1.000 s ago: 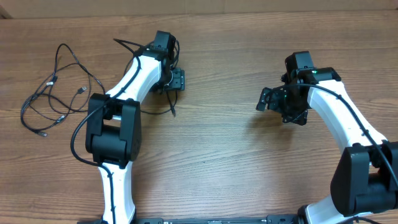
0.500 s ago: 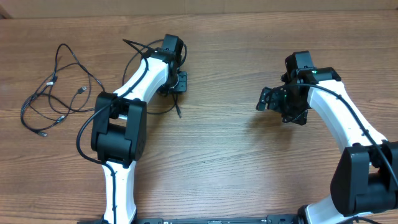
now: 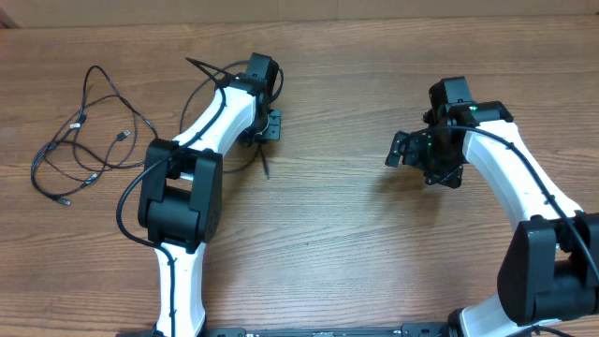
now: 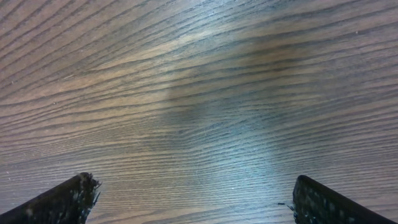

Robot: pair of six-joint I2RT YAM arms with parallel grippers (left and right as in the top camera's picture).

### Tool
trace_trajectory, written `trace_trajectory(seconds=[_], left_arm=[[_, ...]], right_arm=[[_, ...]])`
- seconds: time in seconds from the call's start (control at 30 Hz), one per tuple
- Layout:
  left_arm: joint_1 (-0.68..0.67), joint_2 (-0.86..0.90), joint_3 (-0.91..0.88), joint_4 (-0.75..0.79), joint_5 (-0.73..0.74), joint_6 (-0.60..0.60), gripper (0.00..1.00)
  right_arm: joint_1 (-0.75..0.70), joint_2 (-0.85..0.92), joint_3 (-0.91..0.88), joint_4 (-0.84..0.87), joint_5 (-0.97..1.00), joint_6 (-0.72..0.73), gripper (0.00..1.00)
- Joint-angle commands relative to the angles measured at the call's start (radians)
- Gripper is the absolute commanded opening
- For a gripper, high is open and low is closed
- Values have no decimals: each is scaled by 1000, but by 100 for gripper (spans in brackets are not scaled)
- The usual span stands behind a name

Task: Untangle cables
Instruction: 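Drag the grasped cable with the left gripper leftward to the pile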

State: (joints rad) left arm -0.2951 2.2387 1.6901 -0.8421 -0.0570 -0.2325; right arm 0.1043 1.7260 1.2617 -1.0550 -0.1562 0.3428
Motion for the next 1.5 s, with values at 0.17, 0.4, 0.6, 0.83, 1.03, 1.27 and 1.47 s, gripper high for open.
trace_trajectory(seconds=[0.17,0.4,0.6,0.83,1.03,1.27,1.47], left_arm=[[-6,37,11,-56,2,1,4],[64,37,443,-414,-46,-6,4],[100,37,616,-699,-186,-93,4],[156,-50,616,-848,-380,-238,4],[218,-253,592,-848,-251,-133,4],[330,-699,162,-848,-455,-388,4],[684,-867,97,-744,-534,-534,4]], right_arm=[[-4,-13,7,-3,6,-3,99],[-4,-13,7,-9,6,-3,99],[-4,-13,7,-9,6,-3,99],[-4,-13,7,-10,6,-3,99],[-4,-13,7,-10,6,-3,99],[-4,-13,7,-5,6,-3,99],[-4,-13,7,7,5,-3,99]])
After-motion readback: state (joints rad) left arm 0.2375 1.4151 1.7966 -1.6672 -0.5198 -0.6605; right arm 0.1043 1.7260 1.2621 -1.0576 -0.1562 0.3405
